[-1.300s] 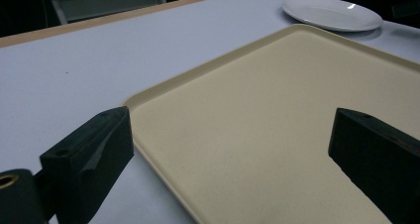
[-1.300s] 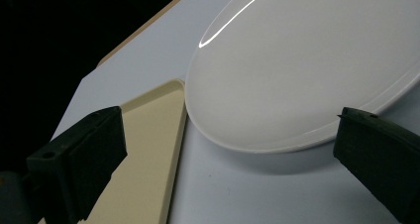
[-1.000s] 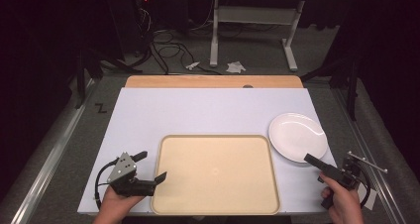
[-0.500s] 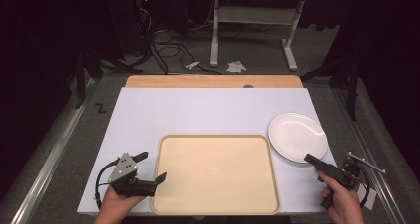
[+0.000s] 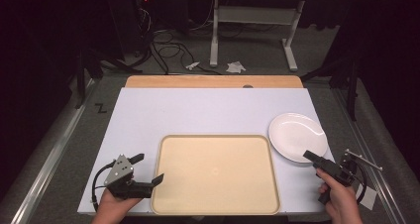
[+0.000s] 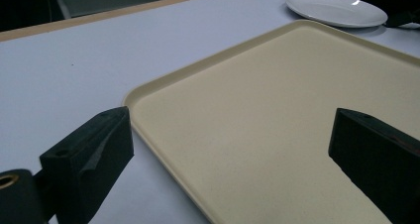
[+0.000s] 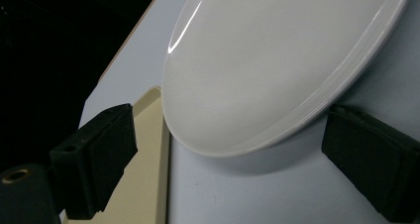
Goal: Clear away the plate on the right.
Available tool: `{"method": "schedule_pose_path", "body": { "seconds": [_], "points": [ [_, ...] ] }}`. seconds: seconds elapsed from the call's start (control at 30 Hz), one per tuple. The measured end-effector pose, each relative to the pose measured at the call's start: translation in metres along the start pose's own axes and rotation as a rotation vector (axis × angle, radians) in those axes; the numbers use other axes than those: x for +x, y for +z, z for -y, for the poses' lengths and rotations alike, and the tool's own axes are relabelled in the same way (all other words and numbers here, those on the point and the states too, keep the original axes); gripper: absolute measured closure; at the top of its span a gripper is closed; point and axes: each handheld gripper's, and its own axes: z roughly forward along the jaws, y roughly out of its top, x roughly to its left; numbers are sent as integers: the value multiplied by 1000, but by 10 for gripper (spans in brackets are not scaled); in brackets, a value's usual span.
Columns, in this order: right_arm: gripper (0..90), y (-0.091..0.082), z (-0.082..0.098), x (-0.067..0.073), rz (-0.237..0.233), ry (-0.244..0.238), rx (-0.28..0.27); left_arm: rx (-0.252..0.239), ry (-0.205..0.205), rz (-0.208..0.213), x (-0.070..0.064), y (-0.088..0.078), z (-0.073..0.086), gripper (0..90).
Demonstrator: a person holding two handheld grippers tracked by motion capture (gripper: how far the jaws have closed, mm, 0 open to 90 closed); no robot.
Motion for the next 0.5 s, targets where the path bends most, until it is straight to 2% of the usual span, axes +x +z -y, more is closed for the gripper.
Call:
{"method": "schedule_pose_path", "body": {
  "seconds": [0.5],
  "points": [
    [122,0,-5,-8,-31,49,-18,8,6,2,-1,1,1,45]
  ]
}}
